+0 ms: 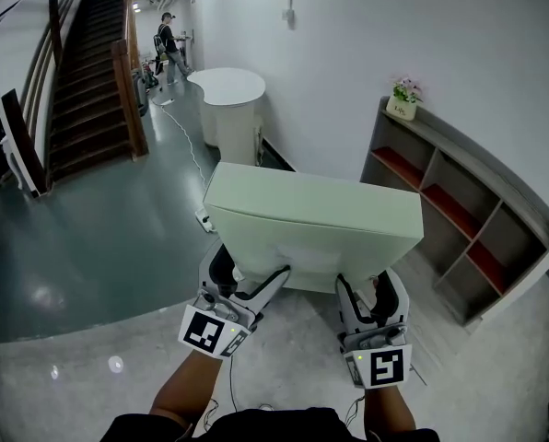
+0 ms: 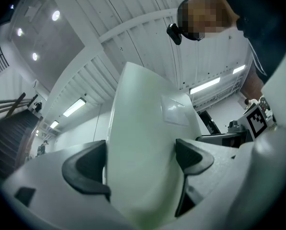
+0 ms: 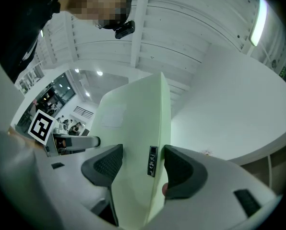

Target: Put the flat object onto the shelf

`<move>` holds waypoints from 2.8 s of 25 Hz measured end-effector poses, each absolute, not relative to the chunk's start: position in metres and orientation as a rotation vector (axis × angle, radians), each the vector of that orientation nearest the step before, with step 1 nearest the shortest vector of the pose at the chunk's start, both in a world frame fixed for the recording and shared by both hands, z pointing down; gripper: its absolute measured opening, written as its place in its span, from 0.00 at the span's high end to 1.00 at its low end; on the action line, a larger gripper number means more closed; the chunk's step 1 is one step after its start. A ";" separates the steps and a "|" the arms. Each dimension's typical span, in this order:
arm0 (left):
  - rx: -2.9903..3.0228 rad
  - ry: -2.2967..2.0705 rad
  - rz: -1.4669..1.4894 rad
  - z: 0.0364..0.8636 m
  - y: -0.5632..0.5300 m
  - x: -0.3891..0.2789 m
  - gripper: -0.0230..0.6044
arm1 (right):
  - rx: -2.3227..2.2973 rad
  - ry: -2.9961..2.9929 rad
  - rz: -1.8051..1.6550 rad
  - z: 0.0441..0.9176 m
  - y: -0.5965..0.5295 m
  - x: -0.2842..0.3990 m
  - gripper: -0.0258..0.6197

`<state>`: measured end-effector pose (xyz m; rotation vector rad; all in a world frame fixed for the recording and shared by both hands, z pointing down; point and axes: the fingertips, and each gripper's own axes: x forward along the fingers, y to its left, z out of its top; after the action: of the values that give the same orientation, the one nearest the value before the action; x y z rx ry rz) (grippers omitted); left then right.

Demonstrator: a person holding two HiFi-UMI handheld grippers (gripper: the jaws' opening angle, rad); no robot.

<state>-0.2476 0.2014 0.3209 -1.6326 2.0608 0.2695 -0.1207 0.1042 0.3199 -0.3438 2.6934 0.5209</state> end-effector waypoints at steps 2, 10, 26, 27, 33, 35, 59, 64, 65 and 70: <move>-1.649 2.040 0.269 0.317 0.196 -0.247 0.24 | -0.368 2.675 0.527 0.315 0.101 -0.118 0.53; -1.710 1.969 0.306 0.309 0.163 -0.249 0.24 | -0.456 2.670 0.588 0.309 0.079 -0.115 0.53; -1.863 1.842 0.351 0.301 0.003 -0.209 0.24 | -0.648 2.665 0.623 0.304 -0.063 -0.063 0.53; -1.871 1.831 0.355 0.299 -0.008 -0.205 0.24 | -0.660 2.662 0.629 0.303 -0.072 -0.058 0.53; -1.913 1.768 0.369 0.290 -0.068 -0.175 0.24 | -0.738 2.642 0.659 0.295 -0.125 -0.027 0.52; -1.928 1.752 0.370 0.289 -0.087 -0.167 0.24 | -0.762 2.641 0.665 0.295 -0.141 -0.018 0.52; -2.079 1.514 0.525 0.258 -0.258 -0.120 0.24 | -0.986 2.485 0.791 0.246 -0.274 0.040 0.51; -2.160 1.417 0.556 0.235 -0.327 -0.121 0.24 | -1.106 2.447 0.820 0.224 -0.330 0.039 0.51; -2.174 1.396 0.565 0.234 -0.333 -0.121 0.24 | -1.128 2.434 0.827 0.222 -0.333 0.039 0.51; -2.194 1.278 0.600 0.226 -0.345 -0.118 0.24 | -1.206 2.344 0.888 0.218 -0.334 0.041 0.50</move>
<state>-0.1176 -0.3454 0.2261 -2.1941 1.2781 0.5998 0.0412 -0.3340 0.2184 -1.2059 2.3445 0.8880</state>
